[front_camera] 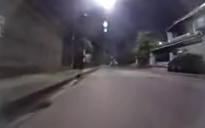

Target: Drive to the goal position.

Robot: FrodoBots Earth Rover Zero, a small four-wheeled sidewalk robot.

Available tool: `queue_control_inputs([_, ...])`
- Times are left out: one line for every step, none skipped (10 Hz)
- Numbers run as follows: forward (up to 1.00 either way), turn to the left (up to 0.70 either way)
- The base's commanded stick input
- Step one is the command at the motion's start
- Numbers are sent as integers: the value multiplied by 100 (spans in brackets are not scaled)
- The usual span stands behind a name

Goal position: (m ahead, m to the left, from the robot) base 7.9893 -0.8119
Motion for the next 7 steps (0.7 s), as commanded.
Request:
queue_control_inputs([70, -35])
queue_control_inputs([70, -35])
queue_control_inputs([70, -19])
queue_control_inputs([70, -1])
queue_control_inputs([70, 0])
queue_control_inputs([70, 0])
queue_control_inputs([70, 0])
